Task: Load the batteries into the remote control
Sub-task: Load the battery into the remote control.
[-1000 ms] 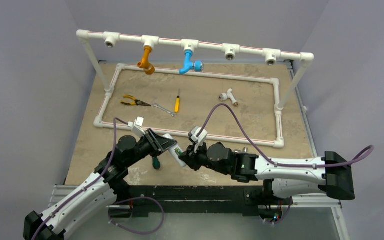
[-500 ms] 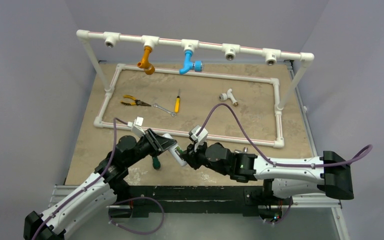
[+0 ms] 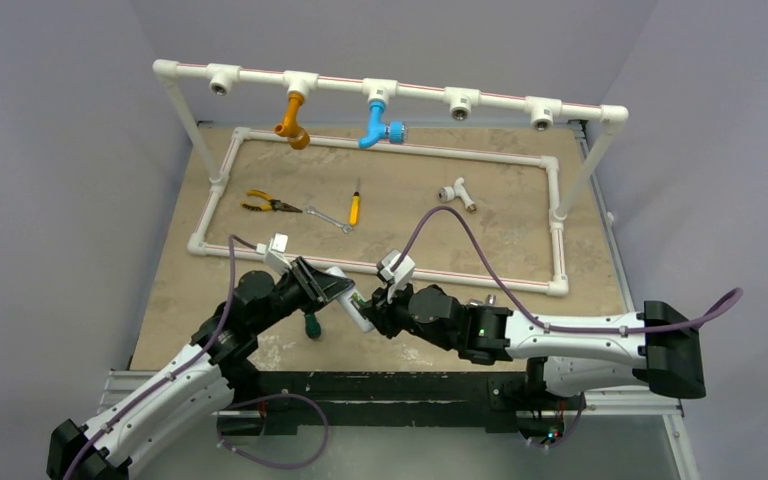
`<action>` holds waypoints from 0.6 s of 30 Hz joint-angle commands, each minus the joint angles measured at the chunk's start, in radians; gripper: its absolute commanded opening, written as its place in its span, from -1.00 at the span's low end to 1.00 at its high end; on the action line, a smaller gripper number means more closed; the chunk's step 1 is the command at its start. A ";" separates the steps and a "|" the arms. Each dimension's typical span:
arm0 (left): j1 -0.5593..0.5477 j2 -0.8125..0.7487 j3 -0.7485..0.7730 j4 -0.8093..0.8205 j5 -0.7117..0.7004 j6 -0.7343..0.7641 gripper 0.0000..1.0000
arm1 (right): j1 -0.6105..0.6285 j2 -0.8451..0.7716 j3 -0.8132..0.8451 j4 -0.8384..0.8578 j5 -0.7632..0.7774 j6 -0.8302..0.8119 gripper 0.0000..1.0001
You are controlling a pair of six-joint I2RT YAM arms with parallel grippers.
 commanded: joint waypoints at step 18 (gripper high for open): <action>0.005 -0.005 -0.004 0.071 0.021 -0.001 -1.00 | 0.007 0.003 0.056 0.003 0.010 0.009 -0.55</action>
